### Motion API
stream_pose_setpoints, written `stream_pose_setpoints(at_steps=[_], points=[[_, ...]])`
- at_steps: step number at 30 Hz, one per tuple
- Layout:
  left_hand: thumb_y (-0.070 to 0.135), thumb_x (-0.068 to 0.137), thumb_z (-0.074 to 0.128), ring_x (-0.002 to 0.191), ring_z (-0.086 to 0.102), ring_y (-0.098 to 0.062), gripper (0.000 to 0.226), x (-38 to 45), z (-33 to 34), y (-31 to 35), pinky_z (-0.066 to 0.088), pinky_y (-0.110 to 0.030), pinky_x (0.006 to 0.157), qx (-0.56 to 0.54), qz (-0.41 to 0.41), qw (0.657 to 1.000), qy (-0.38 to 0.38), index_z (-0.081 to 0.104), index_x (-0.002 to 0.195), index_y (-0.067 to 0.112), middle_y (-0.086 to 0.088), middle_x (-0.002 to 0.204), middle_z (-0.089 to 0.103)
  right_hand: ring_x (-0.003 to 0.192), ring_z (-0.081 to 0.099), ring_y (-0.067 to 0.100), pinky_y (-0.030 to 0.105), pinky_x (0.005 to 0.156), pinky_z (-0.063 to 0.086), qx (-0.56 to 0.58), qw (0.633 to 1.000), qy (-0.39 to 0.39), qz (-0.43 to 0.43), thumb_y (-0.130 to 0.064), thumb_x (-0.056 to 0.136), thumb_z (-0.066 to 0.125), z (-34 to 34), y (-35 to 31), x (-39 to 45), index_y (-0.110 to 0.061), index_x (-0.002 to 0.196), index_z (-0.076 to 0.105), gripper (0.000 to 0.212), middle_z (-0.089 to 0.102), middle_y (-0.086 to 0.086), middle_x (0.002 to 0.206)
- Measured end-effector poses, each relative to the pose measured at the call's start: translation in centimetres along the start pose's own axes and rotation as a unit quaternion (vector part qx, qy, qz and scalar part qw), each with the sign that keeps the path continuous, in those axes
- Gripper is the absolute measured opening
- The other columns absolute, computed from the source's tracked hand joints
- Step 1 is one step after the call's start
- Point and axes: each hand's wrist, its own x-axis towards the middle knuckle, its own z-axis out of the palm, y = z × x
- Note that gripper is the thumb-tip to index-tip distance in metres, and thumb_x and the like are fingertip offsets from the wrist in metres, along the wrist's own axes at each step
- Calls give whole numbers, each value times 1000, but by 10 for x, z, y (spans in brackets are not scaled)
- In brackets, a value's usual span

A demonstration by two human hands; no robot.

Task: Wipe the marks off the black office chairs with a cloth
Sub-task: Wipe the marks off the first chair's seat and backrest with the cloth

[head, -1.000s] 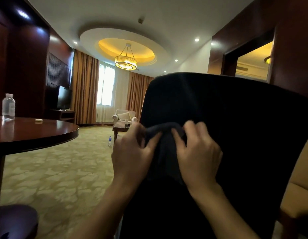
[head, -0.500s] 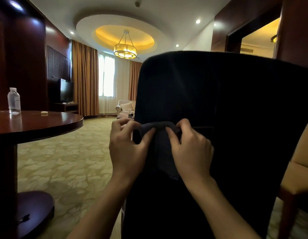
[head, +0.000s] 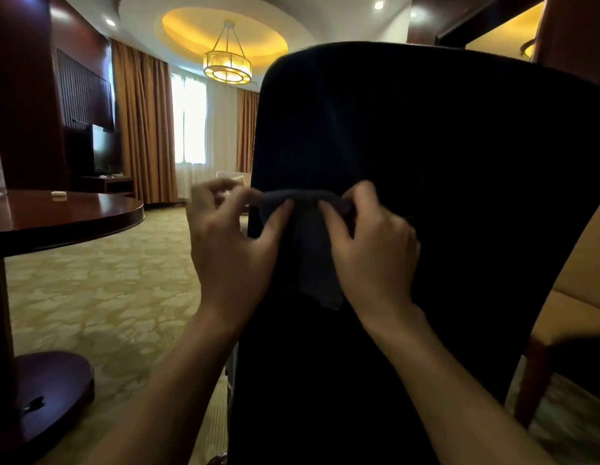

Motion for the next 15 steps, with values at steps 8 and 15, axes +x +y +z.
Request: stream_pose_setpoints(at_steps=[8,15], points=[[52,84,71,97,55,-13,34,69,-4,30,47,-25,75,32,-26,999,-9,57,86,21,3,106,47,90,67,27,30,64,37,-14,1000,1,-3,-41,97,56,-10,-20,74,-18,106,55,24,68,-2,92],[33,86,75,83,56,-9,24,-13,4,-7,46,-17,70,-16,-66,998,-11,55,82,20,2,95,57,63,65,32,27,51,31,7,999,-42,-6,-36,92,65,9,6,-3,-13,92,55,25,67,3,75]])
